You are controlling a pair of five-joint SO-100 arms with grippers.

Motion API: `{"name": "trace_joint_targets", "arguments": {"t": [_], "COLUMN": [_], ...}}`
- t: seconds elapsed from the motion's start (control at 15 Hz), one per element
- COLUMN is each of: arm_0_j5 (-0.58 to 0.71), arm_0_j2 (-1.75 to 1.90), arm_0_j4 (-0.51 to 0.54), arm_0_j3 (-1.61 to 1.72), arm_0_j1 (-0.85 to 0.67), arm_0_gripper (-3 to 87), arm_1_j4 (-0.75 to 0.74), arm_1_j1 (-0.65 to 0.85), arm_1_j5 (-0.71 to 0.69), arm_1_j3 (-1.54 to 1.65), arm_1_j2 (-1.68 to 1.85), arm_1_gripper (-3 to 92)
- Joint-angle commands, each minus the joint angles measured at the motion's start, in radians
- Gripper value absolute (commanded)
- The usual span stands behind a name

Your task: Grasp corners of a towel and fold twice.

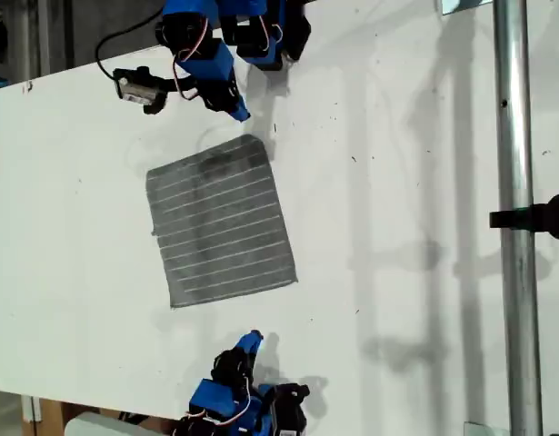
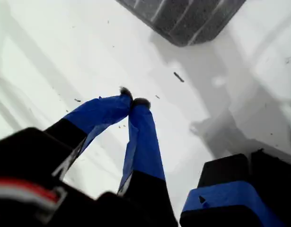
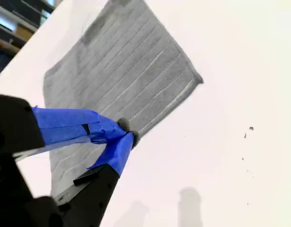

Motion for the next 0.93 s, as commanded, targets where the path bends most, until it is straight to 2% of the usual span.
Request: {"name": "trace_joint_targets", "arguments": {"t": [0.0,0.2,0.27,0.4,0.53,0.67,0.87], "arm_0_j5": [-0.048,-0.074,-0.028,0.037,0.066,0.091,0.118], "arm_0_j2": [-0.327,-0.821,-0.913,-0.983,-0.963,-0.945,-0.937], "arm_0_j4": [-0.012,0.167,0.178,0.209,0.218,0.238,0.261], "arm_0_j3": [-0.307,-0.804,-0.914,-1.012,-1.006,-1.002,-0.994], "arm_0_j1": [0.018,0.086,0.1,0.101,0.094,0.087,0.086], "arm_0_gripper": [-2.9,-2.8,-2.8,-2.6,2.1,5.4,9.5], "arm_1_j4": [0.046,0.051,0.044,0.072,0.078,0.043,-0.141], "arm_1_j1": [0.089,0.181,0.199,0.233,0.23,0.216,0.198], "arm_1_j5": [-0.225,-0.5,-0.552,-0.583,-0.598,-0.594,-0.6], "arm_1_j3": [-0.227,-0.324,-0.333,-0.36,-0.376,-0.368,-0.181], "arm_1_j2": [-0.15,-0.273,-0.275,-0.295,-0.347,-0.433,-0.523], "arm_1_gripper": [-0.3,0.9,6.0,24.4,32.9,33.0,33.1]}}
